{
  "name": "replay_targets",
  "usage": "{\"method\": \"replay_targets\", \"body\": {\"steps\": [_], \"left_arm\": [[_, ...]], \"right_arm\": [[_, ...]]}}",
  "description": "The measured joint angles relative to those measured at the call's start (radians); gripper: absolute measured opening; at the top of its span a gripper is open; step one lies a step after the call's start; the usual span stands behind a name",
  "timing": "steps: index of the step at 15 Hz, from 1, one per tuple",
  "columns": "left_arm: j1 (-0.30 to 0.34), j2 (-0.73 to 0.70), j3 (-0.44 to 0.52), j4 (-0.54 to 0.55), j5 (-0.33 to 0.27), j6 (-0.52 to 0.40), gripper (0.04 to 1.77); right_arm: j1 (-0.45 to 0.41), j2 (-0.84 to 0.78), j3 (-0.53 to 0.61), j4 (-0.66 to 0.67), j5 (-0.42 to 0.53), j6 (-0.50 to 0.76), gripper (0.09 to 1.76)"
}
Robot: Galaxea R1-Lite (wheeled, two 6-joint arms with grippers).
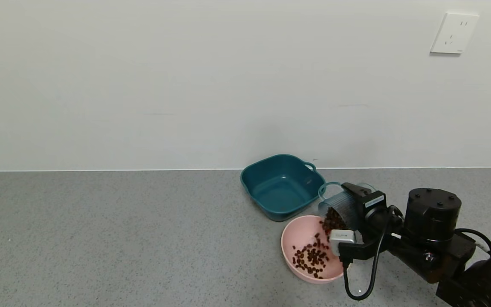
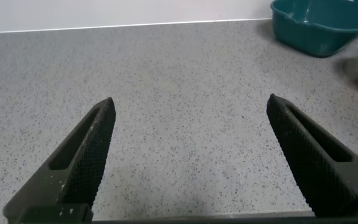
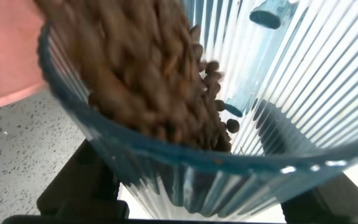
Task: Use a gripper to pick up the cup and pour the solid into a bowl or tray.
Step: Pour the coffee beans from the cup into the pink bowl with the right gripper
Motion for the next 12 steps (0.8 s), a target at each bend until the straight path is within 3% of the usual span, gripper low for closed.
{"method": "replay_targets", "body": {"steps": [12], "left_arm": [[0.0, 0.0, 0.0, 0.0, 0.0, 0.0, 1.75]], "right_arm": [[-0.002, -0.003, 0.017, -0.001, 0.005, 0.011, 1.38]]}}
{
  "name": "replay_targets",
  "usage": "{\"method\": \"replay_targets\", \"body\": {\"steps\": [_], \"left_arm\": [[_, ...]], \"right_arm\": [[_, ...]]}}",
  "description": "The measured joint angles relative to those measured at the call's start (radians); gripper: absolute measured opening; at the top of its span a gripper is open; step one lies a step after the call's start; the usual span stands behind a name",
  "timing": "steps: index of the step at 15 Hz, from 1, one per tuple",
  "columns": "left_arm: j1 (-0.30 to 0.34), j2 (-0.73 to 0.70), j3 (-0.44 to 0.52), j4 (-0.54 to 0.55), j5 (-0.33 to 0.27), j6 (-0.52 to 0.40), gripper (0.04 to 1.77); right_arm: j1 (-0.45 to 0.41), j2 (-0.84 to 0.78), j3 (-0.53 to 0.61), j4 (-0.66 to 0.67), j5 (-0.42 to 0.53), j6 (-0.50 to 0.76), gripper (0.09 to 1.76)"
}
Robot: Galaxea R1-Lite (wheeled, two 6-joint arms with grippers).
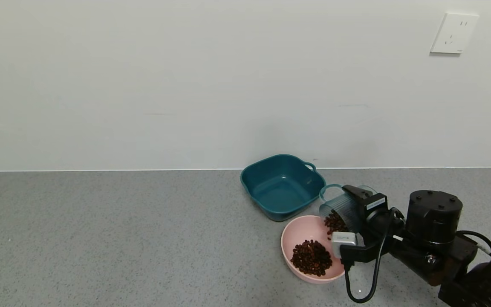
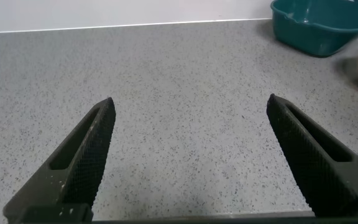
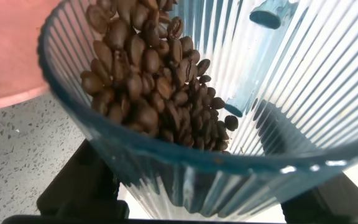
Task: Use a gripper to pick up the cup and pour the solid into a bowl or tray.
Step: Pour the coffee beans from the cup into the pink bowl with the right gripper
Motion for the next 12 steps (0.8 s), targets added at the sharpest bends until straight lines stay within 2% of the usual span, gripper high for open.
{"method": "replay_targets", "body": {"steps": [7, 10, 12], "left_arm": [[0.0, 0.0, 0.0, 0.0, 0.0, 0.0, 1.75], [0.0, 0.0, 0.0, 0.0, 0.0, 0.0, 1.75], [0.0, 0.0, 0.0, 0.0, 0.0, 0.0, 1.75]], "right_arm": [[0.0, -0.005, 0.021, 0.0, 0.0, 0.061, 1.38], [0.001, -0.01, 0.035, -0.008, 0.0, 0.142, 1.38], [0.001, -0.011, 0.036, -0.063, 0.0, 0.193, 1.38]]}}
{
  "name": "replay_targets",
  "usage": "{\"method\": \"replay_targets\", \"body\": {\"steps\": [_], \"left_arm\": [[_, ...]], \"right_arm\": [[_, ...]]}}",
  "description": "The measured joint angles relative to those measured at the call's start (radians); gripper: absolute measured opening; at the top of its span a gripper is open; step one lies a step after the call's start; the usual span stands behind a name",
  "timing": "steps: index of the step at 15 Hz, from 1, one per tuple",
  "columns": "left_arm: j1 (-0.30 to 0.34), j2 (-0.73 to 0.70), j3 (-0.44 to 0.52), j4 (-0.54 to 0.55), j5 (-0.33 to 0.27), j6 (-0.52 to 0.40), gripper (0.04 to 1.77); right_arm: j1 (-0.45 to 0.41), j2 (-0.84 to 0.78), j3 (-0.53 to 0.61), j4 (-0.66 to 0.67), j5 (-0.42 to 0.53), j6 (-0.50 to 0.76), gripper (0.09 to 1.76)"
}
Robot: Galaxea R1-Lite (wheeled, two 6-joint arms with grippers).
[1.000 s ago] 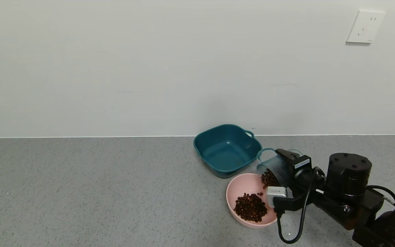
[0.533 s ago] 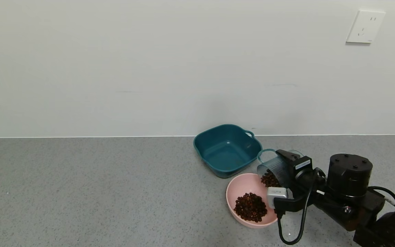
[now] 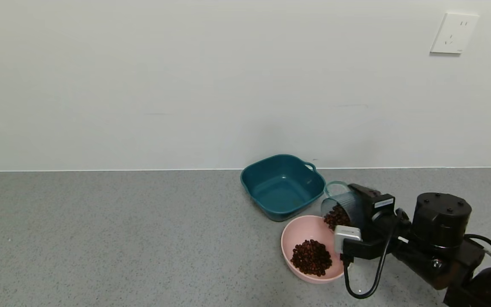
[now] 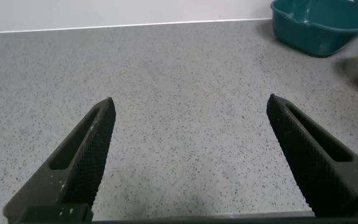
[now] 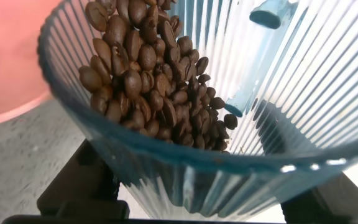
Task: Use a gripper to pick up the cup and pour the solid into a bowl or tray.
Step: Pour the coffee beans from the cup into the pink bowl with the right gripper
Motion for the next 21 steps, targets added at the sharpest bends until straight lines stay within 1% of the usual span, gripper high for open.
{"method": "replay_targets", "body": {"steps": [3, 5, 9, 12, 14, 19, 21], "left_arm": [[0.0, 0.0, 0.0, 0.0, 0.0, 0.0, 1.75], [0.0, 0.0, 0.0, 0.0, 0.0, 0.0, 1.75], [0.0, 0.0, 0.0, 0.005, 0.0, 0.0, 1.75], [0.0, 0.0, 0.0, 0.0, 0.0, 0.0, 1.75], [0.0, 0.0, 0.0, 0.0, 0.0, 0.0, 1.75], [0.0, 0.0, 0.0, 0.0, 0.0, 0.0, 1.75], [0.0, 0.0, 0.0, 0.0, 0.0, 0.0, 1.75]], "right_arm": [[-0.003, 0.0, 0.003, -0.013, -0.001, 0.089, 1.38], [-0.007, -0.003, 0.008, -0.013, 0.0, 0.126, 1.38], [-0.034, -0.011, 0.011, -0.004, 0.0, 0.243, 1.38], [-0.076, -0.01, 0.013, 0.0, 0.007, 0.357, 1.38], [-0.116, -0.009, 0.0, 0.027, 0.01, 0.467, 1.38], [-0.252, -0.009, -0.029, 0.058, 0.07, 0.615, 1.38], [-0.271, -0.009, -0.041, 0.084, 0.074, 0.701, 1.38]]}}
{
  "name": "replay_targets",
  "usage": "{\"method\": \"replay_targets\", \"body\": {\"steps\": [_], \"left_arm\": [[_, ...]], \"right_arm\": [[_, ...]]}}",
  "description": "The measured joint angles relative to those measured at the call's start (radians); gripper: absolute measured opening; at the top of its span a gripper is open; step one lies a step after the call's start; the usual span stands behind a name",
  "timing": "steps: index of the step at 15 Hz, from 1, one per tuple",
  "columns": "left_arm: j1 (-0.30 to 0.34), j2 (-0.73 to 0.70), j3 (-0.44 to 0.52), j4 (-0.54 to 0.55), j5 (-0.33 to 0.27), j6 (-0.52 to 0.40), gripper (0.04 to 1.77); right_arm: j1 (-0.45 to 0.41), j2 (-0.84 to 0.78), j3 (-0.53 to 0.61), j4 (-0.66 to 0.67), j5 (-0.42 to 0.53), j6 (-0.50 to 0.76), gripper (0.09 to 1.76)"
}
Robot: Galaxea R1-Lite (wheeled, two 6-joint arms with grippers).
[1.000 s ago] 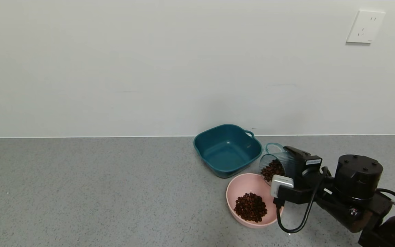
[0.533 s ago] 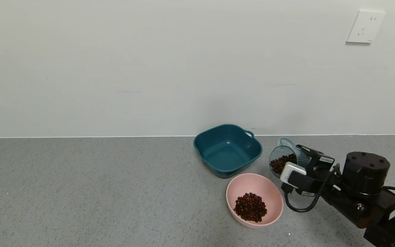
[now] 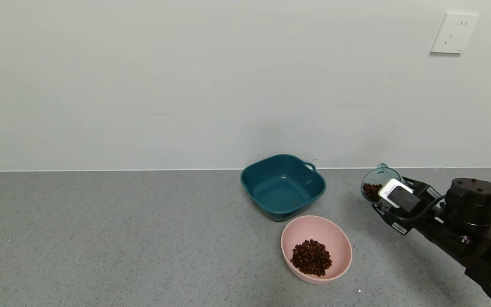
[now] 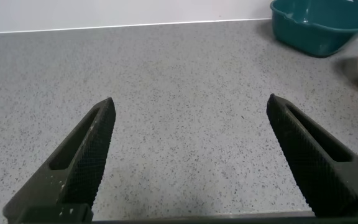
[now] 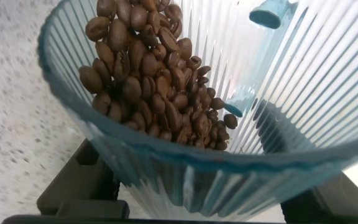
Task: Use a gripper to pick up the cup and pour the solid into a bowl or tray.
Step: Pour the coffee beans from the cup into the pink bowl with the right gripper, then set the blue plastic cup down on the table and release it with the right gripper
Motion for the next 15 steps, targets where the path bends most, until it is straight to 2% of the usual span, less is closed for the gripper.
{"method": "replay_targets", "body": {"steps": [4, 10, 15], "left_arm": [[0.0, 0.0, 0.0, 0.0, 0.0, 0.0, 1.75], [0.0, 0.0, 0.0, 0.0, 0.0, 0.0, 1.75], [0.0, 0.0, 0.0, -0.001, 0.0, 0.0, 1.75]], "right_arm": [[-0.013, -0.001, -0.013, 0.052, 0.005, 0.203, 1.38], [0.033, 0.001, -0.014, 0.058, -0.001, 0.537, 1.38], [0.078, 0.015, -0.05, 0.052, -0.066, 0.752, 1.38]]}}
